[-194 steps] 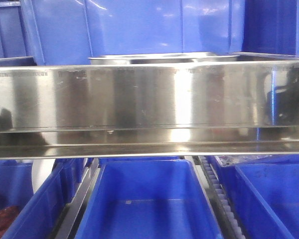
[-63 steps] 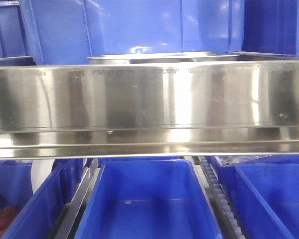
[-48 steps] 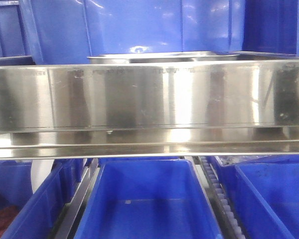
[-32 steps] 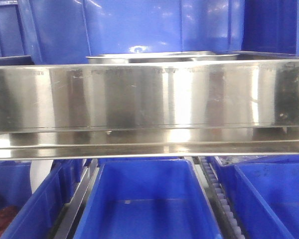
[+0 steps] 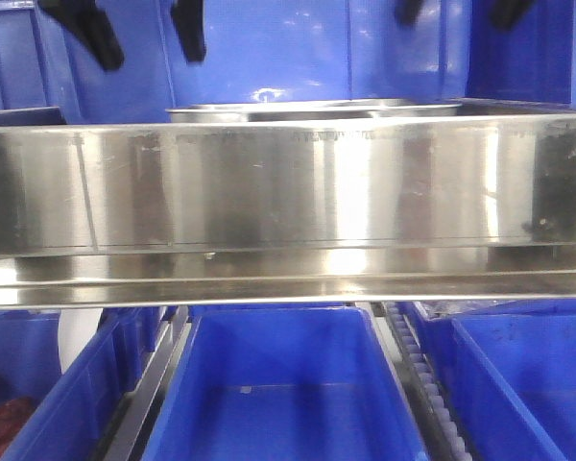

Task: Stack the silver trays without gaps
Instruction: 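Grip the tray's opposite rims with left and right grippers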

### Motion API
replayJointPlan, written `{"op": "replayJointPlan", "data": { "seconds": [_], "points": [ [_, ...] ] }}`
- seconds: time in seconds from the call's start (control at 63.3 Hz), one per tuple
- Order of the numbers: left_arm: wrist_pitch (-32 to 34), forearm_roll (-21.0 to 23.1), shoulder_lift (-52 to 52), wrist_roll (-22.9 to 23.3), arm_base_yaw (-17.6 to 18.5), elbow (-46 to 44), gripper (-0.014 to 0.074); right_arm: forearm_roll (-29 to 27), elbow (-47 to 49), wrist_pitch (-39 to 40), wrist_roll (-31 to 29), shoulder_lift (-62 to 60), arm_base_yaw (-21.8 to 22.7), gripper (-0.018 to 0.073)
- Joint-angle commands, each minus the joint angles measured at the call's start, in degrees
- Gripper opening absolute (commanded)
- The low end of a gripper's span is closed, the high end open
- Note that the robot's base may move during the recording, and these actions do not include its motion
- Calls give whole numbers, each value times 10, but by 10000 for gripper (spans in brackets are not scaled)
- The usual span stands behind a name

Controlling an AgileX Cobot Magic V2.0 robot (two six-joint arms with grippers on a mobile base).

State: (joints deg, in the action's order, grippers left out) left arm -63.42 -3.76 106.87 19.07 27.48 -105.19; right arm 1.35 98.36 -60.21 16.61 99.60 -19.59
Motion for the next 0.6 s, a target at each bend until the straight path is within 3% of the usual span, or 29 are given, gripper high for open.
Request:
{"op": "replayJointPlan", "data": {
  "seconds": [0.0,0.126,0.585],
  "points": [
    [25,4,-18,6,0,-21,393,0,23,44,-21,-12,5,622],
    [32,6,-3,6,0,-21,392,0,23,52,-52,12,4,622],
    [38,6,26,6,0,-21,392,0,23,88,-57,63,3,622]
  ]
}}
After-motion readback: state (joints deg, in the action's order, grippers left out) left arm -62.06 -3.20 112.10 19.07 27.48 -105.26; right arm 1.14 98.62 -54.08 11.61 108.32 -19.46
